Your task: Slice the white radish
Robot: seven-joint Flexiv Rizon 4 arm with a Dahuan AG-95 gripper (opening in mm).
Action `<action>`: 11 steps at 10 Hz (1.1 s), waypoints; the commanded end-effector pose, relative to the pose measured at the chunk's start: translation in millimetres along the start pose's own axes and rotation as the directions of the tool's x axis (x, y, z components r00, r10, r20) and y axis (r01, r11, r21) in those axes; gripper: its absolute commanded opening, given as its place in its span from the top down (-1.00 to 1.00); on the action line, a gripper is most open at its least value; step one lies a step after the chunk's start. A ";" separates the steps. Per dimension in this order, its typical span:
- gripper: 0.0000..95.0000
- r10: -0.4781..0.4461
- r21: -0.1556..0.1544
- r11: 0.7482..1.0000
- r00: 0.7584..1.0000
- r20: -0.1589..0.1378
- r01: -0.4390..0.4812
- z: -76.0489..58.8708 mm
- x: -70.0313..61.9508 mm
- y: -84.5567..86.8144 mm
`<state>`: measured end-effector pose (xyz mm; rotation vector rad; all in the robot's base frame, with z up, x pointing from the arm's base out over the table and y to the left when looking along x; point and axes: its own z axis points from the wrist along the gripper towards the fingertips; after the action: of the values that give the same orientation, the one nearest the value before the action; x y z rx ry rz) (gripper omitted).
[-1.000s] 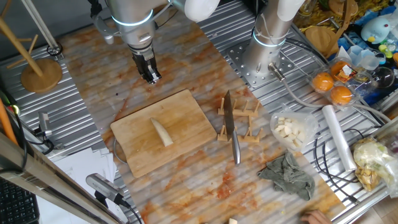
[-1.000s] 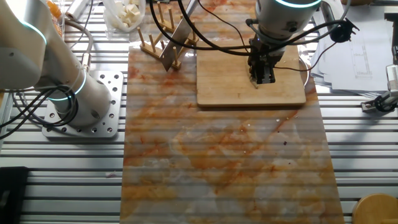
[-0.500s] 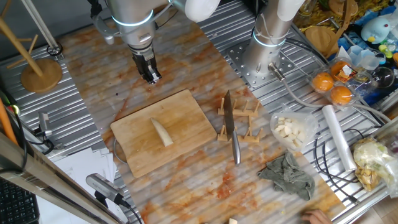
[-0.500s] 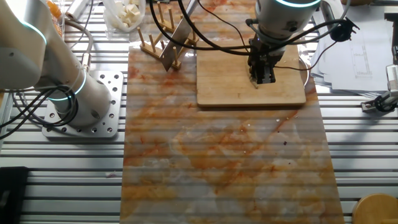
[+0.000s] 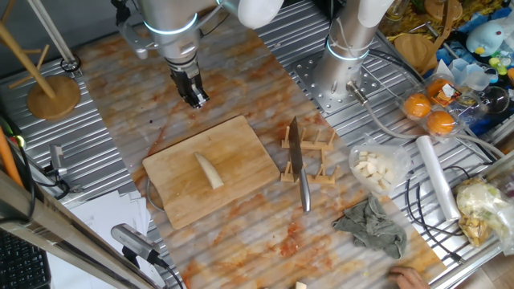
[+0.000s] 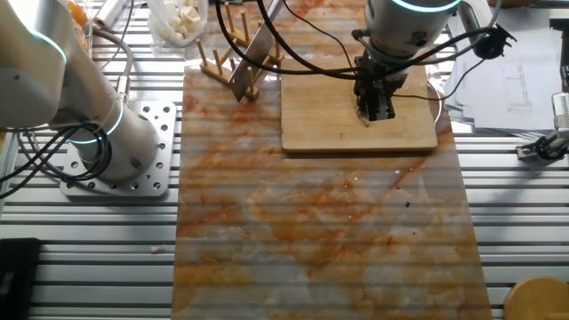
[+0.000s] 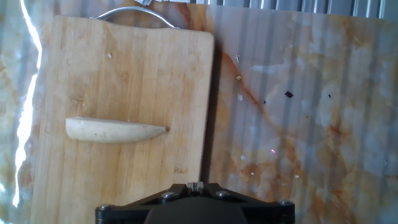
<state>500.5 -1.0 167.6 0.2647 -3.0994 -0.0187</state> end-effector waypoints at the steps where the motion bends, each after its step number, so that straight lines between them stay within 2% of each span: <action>1: 1.00 -0.018 -0.005 1.000 1.000 -0.012 0.018 1.0 -0.5 -0.2; 7: 1.00 -0.029 -0.003 1.000 0.999 -0.022 0.029 1.7 -1.0 0.7; 11: 1.00 -0.031 -0.004 1.000 0.999 -0.031 0.031 5.5 -3.8 7.5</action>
<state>503.7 7.8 161.9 0.3113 -3.0622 -0.0210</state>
